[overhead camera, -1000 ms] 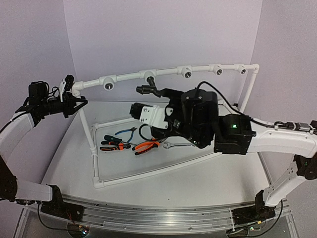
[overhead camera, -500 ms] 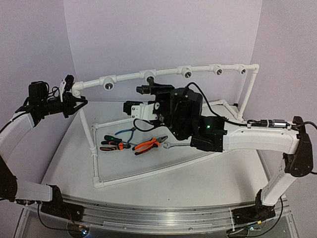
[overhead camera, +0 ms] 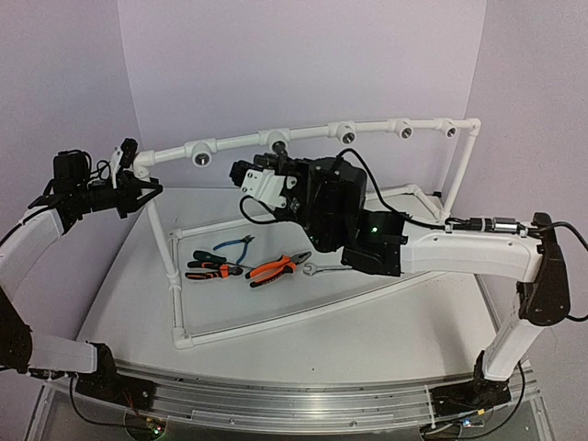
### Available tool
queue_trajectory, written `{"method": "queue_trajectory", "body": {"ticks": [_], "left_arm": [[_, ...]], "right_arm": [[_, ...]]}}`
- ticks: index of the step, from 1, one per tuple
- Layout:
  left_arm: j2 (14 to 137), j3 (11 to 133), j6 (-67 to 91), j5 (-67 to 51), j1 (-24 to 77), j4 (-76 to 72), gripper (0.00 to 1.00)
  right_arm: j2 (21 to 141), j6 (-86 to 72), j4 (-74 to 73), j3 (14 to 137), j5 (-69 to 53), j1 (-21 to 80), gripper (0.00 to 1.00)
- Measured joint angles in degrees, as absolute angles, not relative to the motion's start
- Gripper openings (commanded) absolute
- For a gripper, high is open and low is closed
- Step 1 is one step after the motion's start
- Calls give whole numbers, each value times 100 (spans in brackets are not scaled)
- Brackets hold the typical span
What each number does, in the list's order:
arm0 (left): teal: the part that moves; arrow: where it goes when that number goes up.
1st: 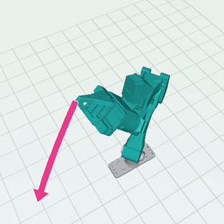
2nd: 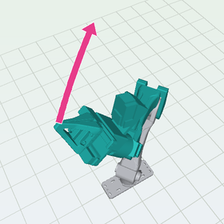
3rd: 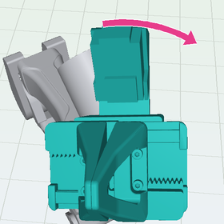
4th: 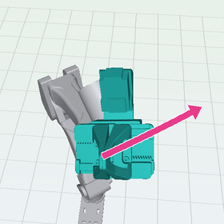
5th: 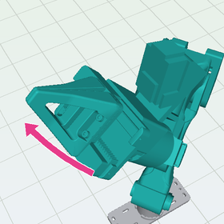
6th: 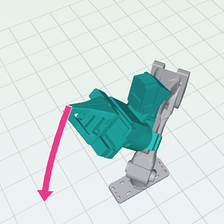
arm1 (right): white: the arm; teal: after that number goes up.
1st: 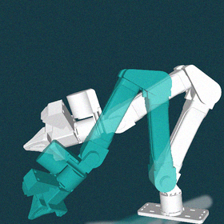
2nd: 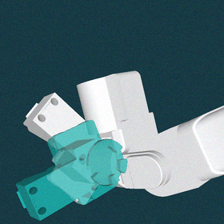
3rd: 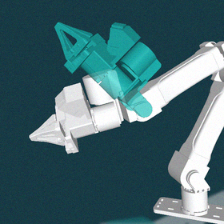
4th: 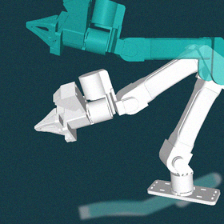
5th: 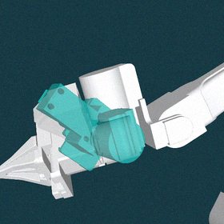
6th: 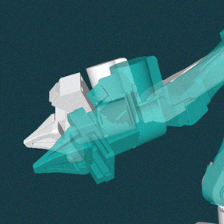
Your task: Install the water faucets
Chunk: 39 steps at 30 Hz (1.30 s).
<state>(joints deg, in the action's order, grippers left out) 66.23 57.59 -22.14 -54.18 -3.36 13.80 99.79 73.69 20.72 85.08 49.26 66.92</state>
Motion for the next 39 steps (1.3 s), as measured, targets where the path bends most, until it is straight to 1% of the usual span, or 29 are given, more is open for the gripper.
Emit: {"method": "queue_trajectory", "body": {"ticks": [2,6,12,18,26,27,29,33,34,35,37,39], "left_arm": [[6632,5774,-2220,-5422,-333,1395,0],[6639,5774,-2224,-5426,-331,1393,0],[6639,5774,-2272,-5453,-305,1396,0],[6635,5774,-2288,-5468,-305,1396,0],[6612,5763,-2346,-5508,-290,1415,0],[6611,5761,-2345,-5511,-290,1423,0],[6611,5760,-2344,-5511,-290,1424,0],[6601,5757,-2344,-5523,-287,1432,0],[6598,5754,-2312,-5507,-285,1433,0],[6602,5752,-2275,-5484,-288,1416,0],[6599,5748,-2265,-5475,-287,1404,0],[6601,5737,-2253,-5475,-287,1387,0]], "right_arm": [[9979,6710,2102,8504,4965,6694,0],[9942,4763,2322,8352,5037,6696,0],[9730,982,2702,7908,4984,6676,0],[9631,-2363,2942,7650,4927,6650,0],[9429,-6256,3289,7197,4556,6580,0],[9391,-7093,3319,7136,4421,6552,3],[9380,-7327,3326,7120,4383,6544,10],[9250,-7748,3299,7000,4189,6520,45],[9181,-7805,3212,6955,4148,6517,52],[9098,-7757,3086,6888,4083,6518,56],[8963,-7582,2886,6799,3922,6528,62],[8797,-7379,2773,6693,3704,6529,64]]}}
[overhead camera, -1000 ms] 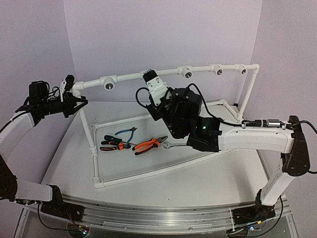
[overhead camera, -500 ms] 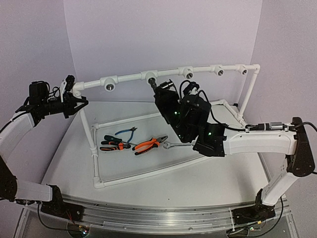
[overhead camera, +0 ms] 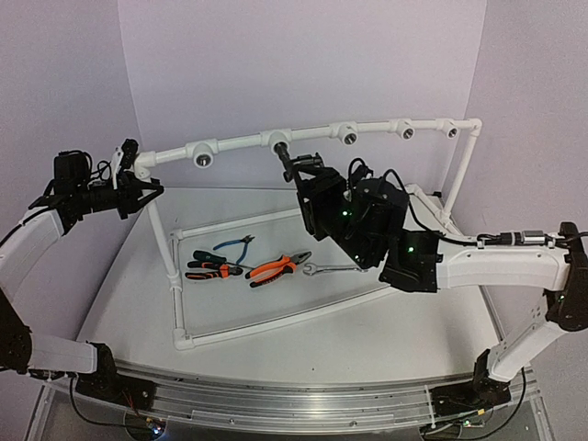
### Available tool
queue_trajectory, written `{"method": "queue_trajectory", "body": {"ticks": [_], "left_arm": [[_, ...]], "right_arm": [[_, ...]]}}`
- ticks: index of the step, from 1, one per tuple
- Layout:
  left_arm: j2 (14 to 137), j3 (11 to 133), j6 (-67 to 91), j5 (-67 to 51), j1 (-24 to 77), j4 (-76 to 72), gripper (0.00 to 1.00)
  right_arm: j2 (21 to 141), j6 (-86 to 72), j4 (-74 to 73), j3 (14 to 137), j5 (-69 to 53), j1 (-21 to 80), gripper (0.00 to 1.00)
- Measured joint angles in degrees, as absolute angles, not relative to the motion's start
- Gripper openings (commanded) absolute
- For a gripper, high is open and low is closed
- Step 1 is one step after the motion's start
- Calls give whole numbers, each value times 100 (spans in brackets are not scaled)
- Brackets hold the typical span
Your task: Install the water faucets
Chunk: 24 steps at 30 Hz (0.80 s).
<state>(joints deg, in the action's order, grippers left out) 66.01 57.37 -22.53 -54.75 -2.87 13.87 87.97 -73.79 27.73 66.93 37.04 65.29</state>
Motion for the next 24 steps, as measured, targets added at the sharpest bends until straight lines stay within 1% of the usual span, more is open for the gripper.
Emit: {"method": "queue_trajectory", "body": {"ticks": [8,10,13,15,17,18,21,24], "left_arm": [[6614,5734,-2252,-5481,-287,1374,0],[6618,5734,-2250,-5485,-287,1362,0],[6622,5734,-2246,-5487,-287,1356,0],[6622,5734,-2246,-5487,-287,1354,0],[6622,5734,-2246,-5487,-287,1354,0],[6622,5734,-2246,-5487,-287,1354,0],[6622,5734,-2246,-5485,-287,1354,0],[6617,5734,-2246,-5485,-287,1356,0]], "right_arm": [[7447,-7261,2453,5529,3431,6589,64],[7073,-7229,2106,5272,3430,6593,64],[6666,-6883,1199,5261,3471,6604,63],[6538,-6226,135,5665,3611,6627,64],[6698,-5235,-1177,6700,3930,6703,66],[6820,-4740,-1588,7209,4090,6766,67],[7252,-2661,-2170,8587,4854,7192,71],[7746,-148,-2145,9295,5491,7588,77]]}}
